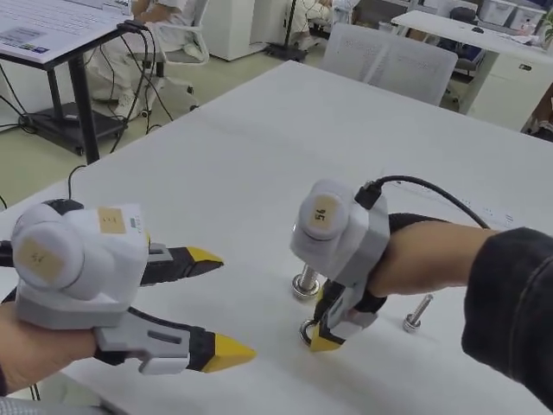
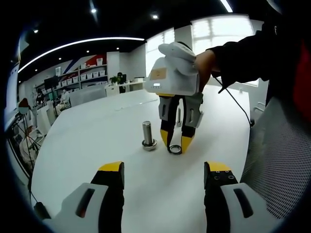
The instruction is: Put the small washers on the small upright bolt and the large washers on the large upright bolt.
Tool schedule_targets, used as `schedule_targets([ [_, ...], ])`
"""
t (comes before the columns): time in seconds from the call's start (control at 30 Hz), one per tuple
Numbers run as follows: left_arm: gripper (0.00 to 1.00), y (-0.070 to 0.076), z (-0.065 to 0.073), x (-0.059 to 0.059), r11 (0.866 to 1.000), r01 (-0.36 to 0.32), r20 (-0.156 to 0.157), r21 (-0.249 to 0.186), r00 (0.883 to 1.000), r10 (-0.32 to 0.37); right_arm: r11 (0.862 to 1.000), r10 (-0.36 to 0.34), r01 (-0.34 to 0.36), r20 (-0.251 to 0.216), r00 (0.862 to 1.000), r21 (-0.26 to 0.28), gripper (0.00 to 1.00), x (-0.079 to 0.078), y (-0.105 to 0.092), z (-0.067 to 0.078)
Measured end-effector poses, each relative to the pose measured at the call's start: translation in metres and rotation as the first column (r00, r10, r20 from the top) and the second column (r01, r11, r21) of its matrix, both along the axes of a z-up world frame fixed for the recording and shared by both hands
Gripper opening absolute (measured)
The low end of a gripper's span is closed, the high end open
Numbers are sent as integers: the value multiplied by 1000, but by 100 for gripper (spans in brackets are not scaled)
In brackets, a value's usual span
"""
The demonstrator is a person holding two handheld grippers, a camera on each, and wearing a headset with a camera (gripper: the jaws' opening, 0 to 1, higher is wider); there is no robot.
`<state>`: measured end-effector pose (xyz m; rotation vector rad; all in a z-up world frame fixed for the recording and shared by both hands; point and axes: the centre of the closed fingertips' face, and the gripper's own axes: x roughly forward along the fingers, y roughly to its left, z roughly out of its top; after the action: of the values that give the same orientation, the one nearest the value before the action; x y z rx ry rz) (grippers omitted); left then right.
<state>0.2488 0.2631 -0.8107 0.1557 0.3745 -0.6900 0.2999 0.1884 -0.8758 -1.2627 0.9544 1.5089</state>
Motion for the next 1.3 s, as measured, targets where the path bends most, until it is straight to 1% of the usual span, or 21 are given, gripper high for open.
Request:
schedule_targets([
  [0.3,66,-1,-3,2,1000,5,-4,-3,1000,-5,1000,-18,18,4,1000,6,24,6,-6,8],
  [0.43,66,-1,-3,3,1000,8,-3,-4,1000,-8,1000,-26,26,8,1000,11,24,8,-7,15],
  [0.57,66,-1,-3,4,1000,9,-2,-7,1000,-9,999,-34,34,20,999,20,24,11,-9,23],
  [0.8,66,-2,-4,5,1000,12,-4,-9,1000,-12,998,-44,41,59,997,43,24,22,-13,45],
  [0.97,66,-2,-4,6,1000,14,-5,-12,1000,-14,998,-37,32,86,996,62,24,28,-8,61],
  [1.3,66,-1,-4,8,1000,8,-2,-19,1000,-8,997,1,-10,121,993,77,24,35,7,79],
])
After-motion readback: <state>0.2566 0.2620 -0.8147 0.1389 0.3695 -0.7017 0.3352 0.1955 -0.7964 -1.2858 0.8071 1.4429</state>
